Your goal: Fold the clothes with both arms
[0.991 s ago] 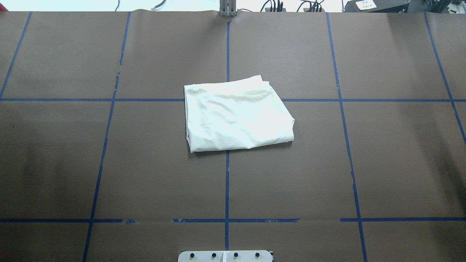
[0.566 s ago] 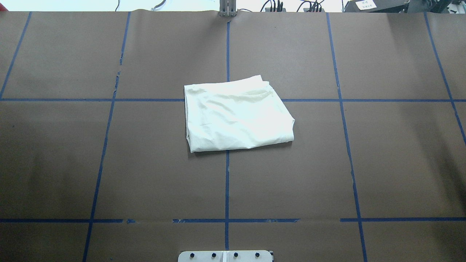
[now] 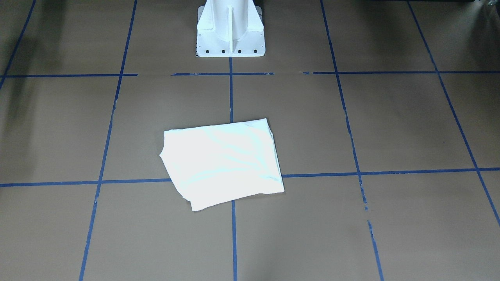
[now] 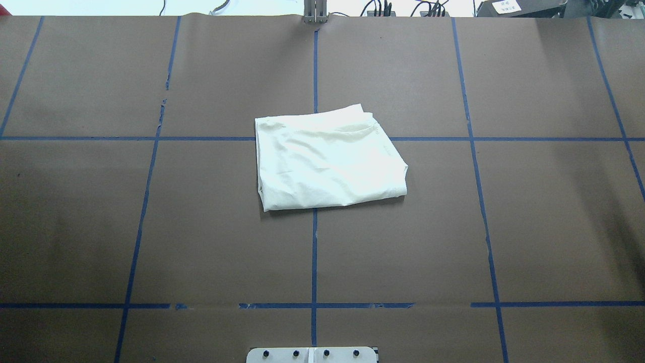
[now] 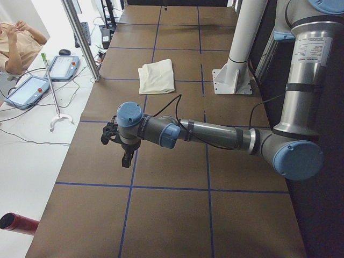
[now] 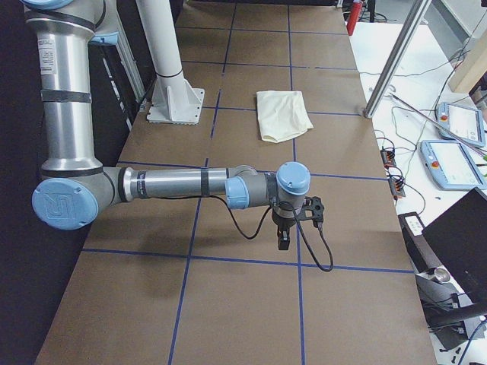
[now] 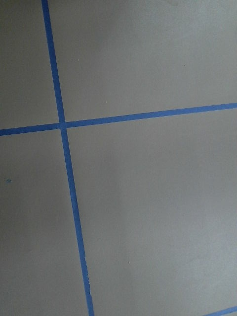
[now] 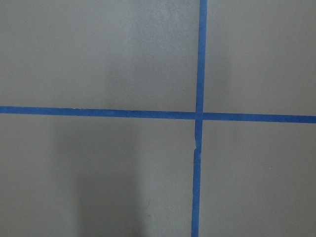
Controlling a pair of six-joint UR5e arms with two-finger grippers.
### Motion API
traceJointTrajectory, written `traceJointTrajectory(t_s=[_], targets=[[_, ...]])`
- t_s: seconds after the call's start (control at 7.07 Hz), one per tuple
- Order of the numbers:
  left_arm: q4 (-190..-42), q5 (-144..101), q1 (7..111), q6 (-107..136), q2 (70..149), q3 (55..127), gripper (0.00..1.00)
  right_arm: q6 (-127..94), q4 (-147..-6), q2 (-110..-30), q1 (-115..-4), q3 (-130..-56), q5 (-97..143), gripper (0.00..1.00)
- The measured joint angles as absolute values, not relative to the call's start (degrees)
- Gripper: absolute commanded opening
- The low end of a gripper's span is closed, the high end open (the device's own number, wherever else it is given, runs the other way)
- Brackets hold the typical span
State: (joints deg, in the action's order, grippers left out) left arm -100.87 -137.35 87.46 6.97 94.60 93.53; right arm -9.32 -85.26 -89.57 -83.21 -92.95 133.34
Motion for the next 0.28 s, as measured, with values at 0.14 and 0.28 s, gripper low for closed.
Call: traceJointTrajectory(t_s=[0.14,0.28], targets=[[-100.87,-137.17,87.45,6.99,94.49,93.60,1.00,-9.32,-85.25,-89.61,-83.18,-92.93,133.24,1.00],[-100.82,-137.03,87.45,7.08,94.38,93.60,1.00,-9.32,-85.25,-89.66,-83.16,-92.91,133.19,1.00]])
